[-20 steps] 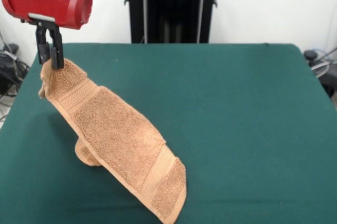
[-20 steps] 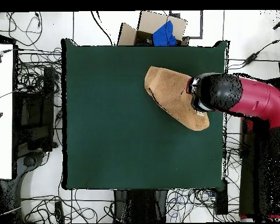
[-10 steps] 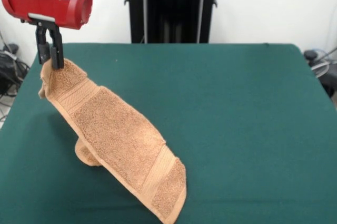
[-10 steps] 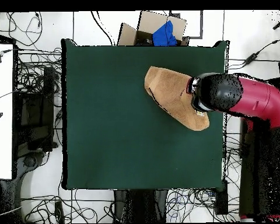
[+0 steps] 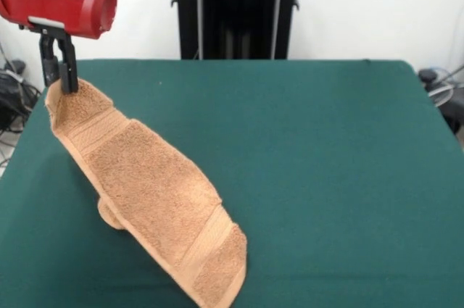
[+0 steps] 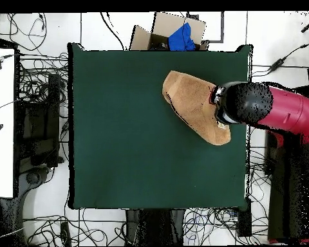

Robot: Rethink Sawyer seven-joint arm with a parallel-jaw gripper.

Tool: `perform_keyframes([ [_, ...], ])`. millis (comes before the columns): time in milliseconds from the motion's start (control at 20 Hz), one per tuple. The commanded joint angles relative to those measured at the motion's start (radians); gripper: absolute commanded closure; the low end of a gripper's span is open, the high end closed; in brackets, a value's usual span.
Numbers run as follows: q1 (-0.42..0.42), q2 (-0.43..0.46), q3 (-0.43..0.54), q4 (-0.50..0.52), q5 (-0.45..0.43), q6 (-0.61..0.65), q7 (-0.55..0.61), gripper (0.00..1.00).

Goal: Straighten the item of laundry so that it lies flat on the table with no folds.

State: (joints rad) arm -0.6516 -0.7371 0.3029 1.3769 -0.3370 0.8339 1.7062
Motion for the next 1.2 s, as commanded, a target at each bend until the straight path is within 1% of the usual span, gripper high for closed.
perform_keyframes([
  [50, -0.022, -0.017, 0.052, 0.099, 0.021, 0.095, -0.108, 1.00],
  [300, -0.019, -0.035, 0.047, 0.132, 0.029, 0.085, -0.079, 1.00],
  [650, 0.009, -0.090, 0.017, 0.201, 0.062, 0.081, 0.014, 1.00],
  [900, 0.021, -0.107, -0.001, 0.236, 0.083, 0.061, 0.061, 1.00],
  [1200, 0.056, -0.130, -0.020, 0.301, 0.138, 0.037, 0.150, 1.00],
])
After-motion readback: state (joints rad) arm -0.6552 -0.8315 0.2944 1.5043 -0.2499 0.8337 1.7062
